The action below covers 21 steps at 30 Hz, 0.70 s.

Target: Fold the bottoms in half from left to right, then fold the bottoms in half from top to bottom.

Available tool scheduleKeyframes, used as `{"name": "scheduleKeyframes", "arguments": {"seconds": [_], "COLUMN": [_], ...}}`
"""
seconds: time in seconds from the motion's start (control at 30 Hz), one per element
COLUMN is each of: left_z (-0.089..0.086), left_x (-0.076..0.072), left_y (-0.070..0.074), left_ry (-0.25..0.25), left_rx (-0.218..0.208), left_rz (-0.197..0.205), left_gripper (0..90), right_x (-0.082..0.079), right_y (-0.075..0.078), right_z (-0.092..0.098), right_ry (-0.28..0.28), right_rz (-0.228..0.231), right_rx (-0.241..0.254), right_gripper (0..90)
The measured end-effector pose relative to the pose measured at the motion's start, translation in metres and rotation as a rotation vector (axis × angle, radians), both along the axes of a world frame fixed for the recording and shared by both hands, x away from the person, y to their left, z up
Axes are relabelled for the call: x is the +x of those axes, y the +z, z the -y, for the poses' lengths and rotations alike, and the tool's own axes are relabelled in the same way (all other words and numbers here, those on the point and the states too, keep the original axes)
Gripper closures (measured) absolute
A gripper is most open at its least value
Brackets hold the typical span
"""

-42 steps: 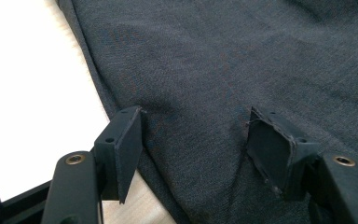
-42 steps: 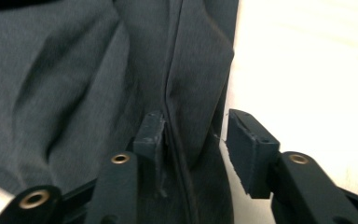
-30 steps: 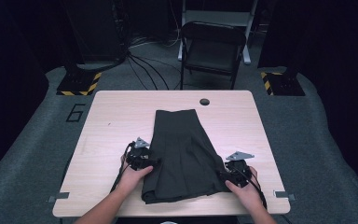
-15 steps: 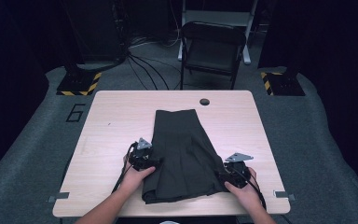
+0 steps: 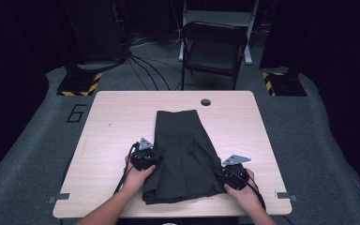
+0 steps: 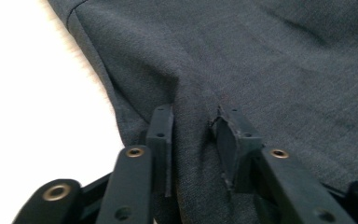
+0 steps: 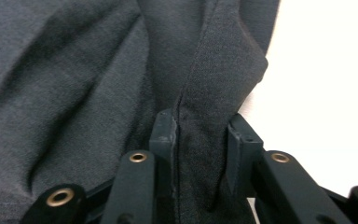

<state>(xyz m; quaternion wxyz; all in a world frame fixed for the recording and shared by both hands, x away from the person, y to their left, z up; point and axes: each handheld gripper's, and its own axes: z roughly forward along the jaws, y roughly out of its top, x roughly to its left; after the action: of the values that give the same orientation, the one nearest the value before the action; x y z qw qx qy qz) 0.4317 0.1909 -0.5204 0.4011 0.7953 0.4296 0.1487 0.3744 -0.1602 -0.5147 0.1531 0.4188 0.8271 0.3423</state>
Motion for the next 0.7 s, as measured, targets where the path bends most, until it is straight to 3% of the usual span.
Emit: {"name": "scheduleKeyframes", "arguments": {"seconds": [0.13, 0.2, 0.3, 0.4, 0.47, 0.7], "left_z": [-0.002, -0.006, -0.01, -0.014, -0.015, -0.024], "left_x": [-0.001, -0.001, -0.002, -0.004, -0.004, -0.007], "left_y": [0.003, 0.004, 0.006, 0.011, 0.012, 0.023], "left_ry": [-0.002, -0.016, -0.003, -0.001, 0.006, -0.022], "left_rx": [0.0, 0.016, 0.007, 0.035, 0.026, 0.084], "left_rz": [0.0, -0.003, -0.017, -0.014, -0.01, -0.035], "left_gripper": [76.3, 77.8, 79.2, 80.5, 81.4, 84.1], "right_x": [0.0, 0.002, 0.001, -0.001, -0.003, -0.008], "right_y": [0.001, 0.001, 0.002, 0.003, 0.004, 0.006], "right_z": [-0.004, -0.005, -0.009, -0.014, -0.018, -0.03], "right_ry": [0.008, 0.032, 0.05, 0.087, 0.103, 0.18], "right_rz": [-0.023, -0.02, -0.039, -0.032, -0.035, -0.05], "right_rx": [0.005, 0.005, 0.015, 0.003, -0.006, -0.009], "right_gripper": [71.1, 72.0, 72.7, 73.0, 73.0, 74.4]}}
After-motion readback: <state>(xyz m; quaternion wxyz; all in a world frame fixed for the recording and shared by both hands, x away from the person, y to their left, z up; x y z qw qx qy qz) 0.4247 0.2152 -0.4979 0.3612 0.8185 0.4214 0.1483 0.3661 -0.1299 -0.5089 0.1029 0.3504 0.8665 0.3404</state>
